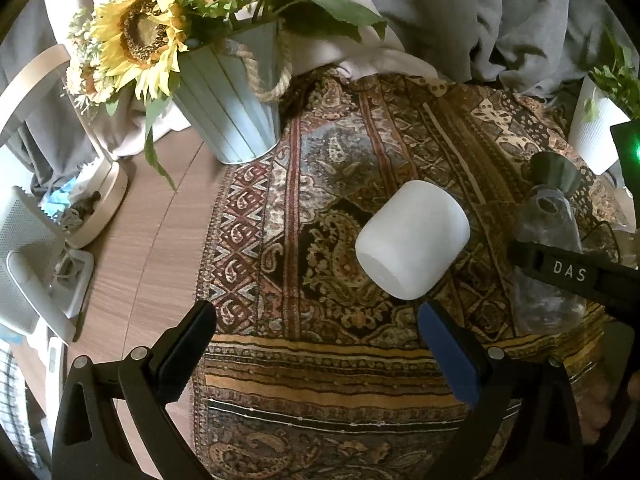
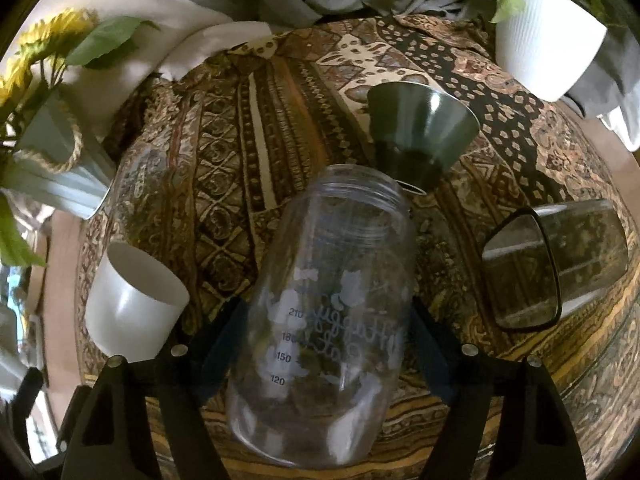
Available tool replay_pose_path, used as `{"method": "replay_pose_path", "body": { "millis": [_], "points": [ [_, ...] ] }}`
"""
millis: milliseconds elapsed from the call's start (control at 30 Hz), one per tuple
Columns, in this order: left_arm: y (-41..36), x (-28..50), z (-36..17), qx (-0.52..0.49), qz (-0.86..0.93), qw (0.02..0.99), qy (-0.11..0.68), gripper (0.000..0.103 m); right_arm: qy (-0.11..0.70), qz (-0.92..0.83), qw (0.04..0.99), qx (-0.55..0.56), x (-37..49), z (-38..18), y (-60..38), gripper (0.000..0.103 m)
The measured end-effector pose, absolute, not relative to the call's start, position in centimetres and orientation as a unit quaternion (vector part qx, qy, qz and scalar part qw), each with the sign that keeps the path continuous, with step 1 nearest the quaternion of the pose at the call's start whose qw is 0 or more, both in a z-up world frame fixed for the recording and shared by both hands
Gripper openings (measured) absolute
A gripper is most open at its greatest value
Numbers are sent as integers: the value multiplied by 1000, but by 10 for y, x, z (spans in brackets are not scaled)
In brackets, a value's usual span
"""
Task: Flip cup upside down
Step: 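Close the right gripper around the clear jar and lift it, then rotate the held jar with the right gripper so its mouth faces down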
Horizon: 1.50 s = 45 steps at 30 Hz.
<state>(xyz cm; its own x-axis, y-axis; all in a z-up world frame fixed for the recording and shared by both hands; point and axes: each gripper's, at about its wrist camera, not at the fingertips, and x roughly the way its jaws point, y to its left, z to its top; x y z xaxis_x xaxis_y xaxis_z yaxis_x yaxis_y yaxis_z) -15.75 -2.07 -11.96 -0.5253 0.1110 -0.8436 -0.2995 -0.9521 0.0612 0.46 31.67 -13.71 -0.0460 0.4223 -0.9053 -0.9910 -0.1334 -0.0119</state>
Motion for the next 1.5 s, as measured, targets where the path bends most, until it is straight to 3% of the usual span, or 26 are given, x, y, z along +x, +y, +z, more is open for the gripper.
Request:
{"method": "replay_pose_path", "body": {
  "millis": [633, 667, 1500],
  "points": [
    [-8, -95, -81, -458, 875, 127, 90, 103, 320, 654, 535, -428, 42, -74, 246, 78],
    [-8, -91, -82, -454, 869, 164, 103, 103, 318, 654, 533, -433, 44, -74, 241, 78],
    [-18, -54, -143, -523, 832, 136, 128, 103, 294, 646, 471, -524, 40, -130, 204, 78]
  ]
}}
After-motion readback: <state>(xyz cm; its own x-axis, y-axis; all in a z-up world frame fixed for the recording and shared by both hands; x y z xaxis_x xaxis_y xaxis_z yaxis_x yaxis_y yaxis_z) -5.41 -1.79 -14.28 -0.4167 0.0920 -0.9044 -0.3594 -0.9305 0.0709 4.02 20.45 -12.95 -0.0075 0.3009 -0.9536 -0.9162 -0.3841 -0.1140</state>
